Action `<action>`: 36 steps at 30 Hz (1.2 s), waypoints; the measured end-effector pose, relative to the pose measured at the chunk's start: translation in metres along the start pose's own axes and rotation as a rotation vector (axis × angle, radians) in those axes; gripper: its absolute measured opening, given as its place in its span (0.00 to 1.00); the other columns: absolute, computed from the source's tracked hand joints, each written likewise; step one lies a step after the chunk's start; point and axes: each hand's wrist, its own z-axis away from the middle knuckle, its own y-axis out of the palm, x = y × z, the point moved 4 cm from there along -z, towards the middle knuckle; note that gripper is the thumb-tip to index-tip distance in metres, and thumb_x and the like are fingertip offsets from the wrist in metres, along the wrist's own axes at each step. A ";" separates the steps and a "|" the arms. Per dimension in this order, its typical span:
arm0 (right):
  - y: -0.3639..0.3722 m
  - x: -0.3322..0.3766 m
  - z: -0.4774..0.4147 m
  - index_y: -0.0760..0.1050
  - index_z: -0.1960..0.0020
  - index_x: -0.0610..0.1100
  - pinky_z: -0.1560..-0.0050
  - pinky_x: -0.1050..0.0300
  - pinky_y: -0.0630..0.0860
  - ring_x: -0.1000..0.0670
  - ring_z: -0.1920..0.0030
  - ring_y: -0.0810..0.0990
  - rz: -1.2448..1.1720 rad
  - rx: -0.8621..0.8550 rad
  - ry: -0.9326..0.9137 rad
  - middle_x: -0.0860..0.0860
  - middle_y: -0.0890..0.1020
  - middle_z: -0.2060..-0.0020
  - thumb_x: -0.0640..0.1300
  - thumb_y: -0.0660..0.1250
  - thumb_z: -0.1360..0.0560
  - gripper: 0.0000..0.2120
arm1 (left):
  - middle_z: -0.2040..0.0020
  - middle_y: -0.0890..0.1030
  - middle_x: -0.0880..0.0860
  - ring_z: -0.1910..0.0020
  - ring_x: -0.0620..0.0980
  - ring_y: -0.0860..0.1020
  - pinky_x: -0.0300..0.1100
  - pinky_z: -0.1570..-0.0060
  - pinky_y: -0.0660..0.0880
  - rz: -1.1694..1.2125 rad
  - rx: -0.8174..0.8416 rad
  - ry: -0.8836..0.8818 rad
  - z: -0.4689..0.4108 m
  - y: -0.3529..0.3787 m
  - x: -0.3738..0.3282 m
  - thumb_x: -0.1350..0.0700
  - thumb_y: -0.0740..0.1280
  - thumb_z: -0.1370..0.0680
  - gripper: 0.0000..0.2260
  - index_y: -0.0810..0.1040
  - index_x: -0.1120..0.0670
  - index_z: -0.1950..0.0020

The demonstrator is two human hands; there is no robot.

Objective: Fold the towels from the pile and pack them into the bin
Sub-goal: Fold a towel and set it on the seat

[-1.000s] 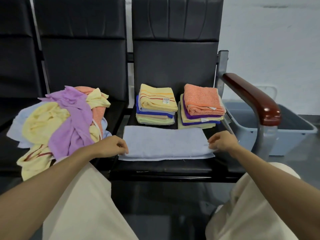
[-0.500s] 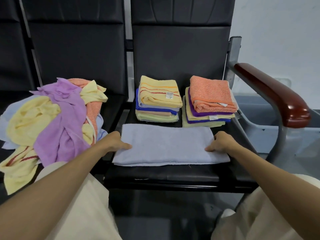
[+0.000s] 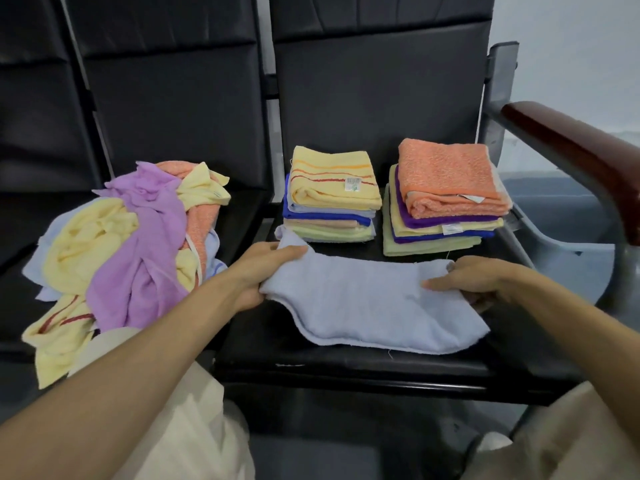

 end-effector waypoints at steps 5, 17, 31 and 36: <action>-0.010 -0.015 -0.010 0.73 0.50 0.40 0.63 0.52 0.78 0.45 0.58 0.80 -0.166 -0.114 0.024 0.44 0.80 0.56 0.50 0.70 0.25 0.14 | 0.47 0.82 0.60 0.49 0.55 0.81 0.49 0.50 0.78 0.080 0.077 -0.007 -0.006 0.054 -0.016 0.52 0.67 0.21 0.12 0.77 0.57 0.41; -0.012 -0.008 -0.004 0.71 0.57 0.40 0.54 0.49 0.74 0.46 0.59 0.74 -0.382 -0.061 -0.010 0.43 0.75 0.58 0.40 0.57 0.18 0.10 | 0.57 0.80 0.57 0.61 0.53 0.79 0.43 0.61 0.75 -0.241 0.211 0.026 -0.011 0.197 -0.008 0.57 0.63 0.21 0.14 0.71 0.55 0.36; 0.009 0.007 -0.004 0.66 0.32 0.37 0.48 0.51 0.71 0.42 0.43 0.76 0.062 -0.260 -0.129 0.41 0.75 0.40 0.61 0.50 0.19 0.31 | 0.53 0.81 0.58 0.61 0.52 0.81 0.43 0.63 0.79 -0.327 0.063 0.124 0.006 0.129 -0.018 0.63 0.57 0.19 0.12 0.79 0.58 0.45; 0.030 0.021 -0.001 0.58 0.31 0.33 0.56 0.53 0.66 0.43 0.58 0.73 0.361 -0.396 -0.263 0.45 0.70 0.58 0.54 0.53 0.18 0.27 | 0.56 0.82 0.55 0.59 0.50 0.81 0.41 0.61 0.77 -0.298 0.006 0.154 0.009 0.087 -0.018 0.66 0.57 0.20 0.12 0.80 0.57 0.47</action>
